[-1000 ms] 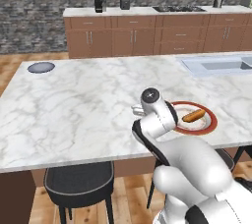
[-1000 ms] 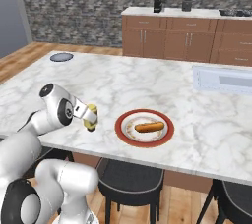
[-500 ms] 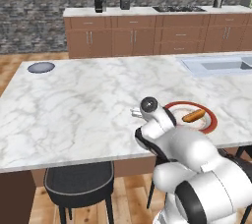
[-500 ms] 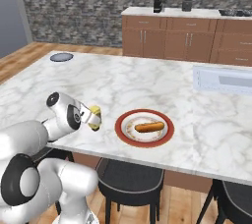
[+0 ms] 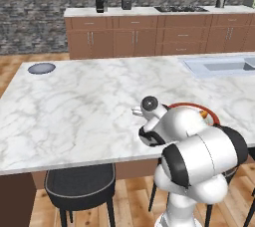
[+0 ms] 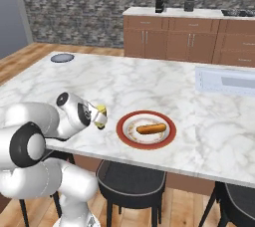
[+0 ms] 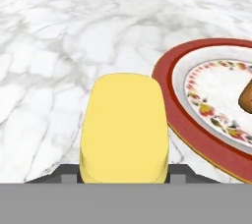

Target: Move the hot dog bun to the plate on the dining table and place the condiment next to that plate. Then navigate to the fridge and take the sausage and place it on the plate as well.

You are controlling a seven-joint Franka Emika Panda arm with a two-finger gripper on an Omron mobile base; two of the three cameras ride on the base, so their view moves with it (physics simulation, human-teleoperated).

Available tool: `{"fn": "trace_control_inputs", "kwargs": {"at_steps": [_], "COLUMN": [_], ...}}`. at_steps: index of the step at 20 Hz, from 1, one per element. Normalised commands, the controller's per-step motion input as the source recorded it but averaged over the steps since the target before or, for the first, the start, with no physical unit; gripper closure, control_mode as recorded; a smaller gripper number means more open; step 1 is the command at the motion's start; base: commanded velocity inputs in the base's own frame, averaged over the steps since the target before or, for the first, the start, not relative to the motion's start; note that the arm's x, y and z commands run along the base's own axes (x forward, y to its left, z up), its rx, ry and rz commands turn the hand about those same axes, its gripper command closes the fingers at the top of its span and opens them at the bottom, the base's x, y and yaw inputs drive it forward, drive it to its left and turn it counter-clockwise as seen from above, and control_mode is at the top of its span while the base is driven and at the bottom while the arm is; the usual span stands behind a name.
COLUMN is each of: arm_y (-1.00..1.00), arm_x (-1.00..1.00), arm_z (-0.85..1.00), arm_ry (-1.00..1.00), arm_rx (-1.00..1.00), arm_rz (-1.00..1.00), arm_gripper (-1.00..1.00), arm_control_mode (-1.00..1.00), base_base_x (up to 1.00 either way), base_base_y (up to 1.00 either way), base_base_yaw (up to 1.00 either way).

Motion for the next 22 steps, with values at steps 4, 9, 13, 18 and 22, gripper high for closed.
{"fn": "trace_control_inputs", "kwargs": {"at_steps": [4, 9, 13, 18, 22], "arm_y": [0.00, 0.00, 0.00, 0.00, 0.00], "arm_x": [0.24, 0.18, 0.18, 0.08, 0.00], "arm_z": [-0.16, -0.17, -0.21, -0.26, -0.31], "arm_ry": [0.00, 0.00, 0.00, 0.00, 0.00], "arm_rx": [0.00, 0.00, 0.00, 0.00, 0.00], "arm_rz": [0.00, 0.00, 0.00, 0.00, 0.00], "arm_gripper": [1.00, 1.00, 1.00, 1.00, 1.00], "arm_control_mode": [-1.00, -1.00, -1.00, -1.00, -1.00], "base_base_x": [0.00, 0.00, 0.00, 0.00, 0.00], "base_base_y": [0.00, 0.00, 0.00, 0.00, 0.00], "base_base_yaw": [0.00, 0.00, 0.00, 0.00, 0.00]}}
